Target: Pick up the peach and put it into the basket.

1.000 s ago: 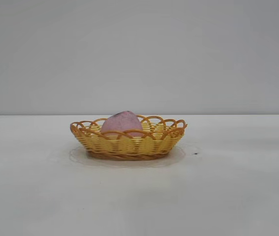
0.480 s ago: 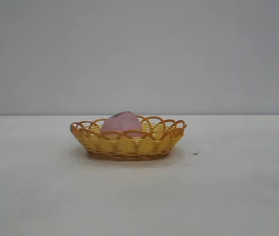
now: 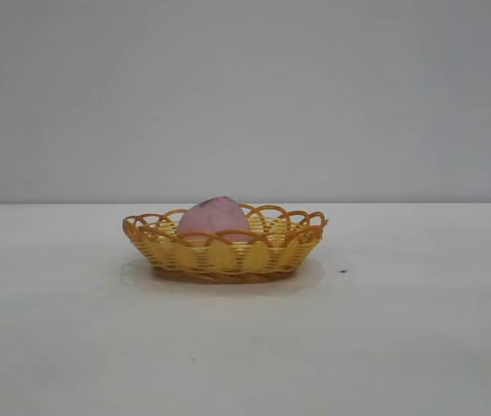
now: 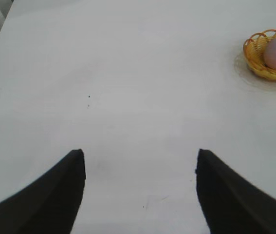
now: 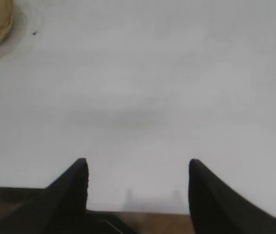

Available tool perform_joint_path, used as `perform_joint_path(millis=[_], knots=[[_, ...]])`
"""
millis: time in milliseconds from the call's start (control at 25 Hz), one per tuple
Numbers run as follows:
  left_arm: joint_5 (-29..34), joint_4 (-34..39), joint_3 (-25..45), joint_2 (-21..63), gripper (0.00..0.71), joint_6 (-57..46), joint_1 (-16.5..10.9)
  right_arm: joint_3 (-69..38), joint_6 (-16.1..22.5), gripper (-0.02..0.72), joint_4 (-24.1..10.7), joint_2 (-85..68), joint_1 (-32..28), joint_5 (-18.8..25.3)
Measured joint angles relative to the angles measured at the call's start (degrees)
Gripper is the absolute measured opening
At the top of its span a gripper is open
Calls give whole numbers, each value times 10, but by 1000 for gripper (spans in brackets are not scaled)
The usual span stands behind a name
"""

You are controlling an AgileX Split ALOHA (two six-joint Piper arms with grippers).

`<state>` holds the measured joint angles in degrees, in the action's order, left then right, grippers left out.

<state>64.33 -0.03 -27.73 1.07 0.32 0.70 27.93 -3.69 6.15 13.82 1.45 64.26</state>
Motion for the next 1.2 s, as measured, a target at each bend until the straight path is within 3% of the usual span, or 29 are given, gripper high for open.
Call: perform_joint_path(millis=[360,1200], knots=[[0,0,0,0,428,0,0,0,9,428,-3,-143,0,8],[0,0,0,0,428,0,0,0,15,428,7,-148,0,9]])
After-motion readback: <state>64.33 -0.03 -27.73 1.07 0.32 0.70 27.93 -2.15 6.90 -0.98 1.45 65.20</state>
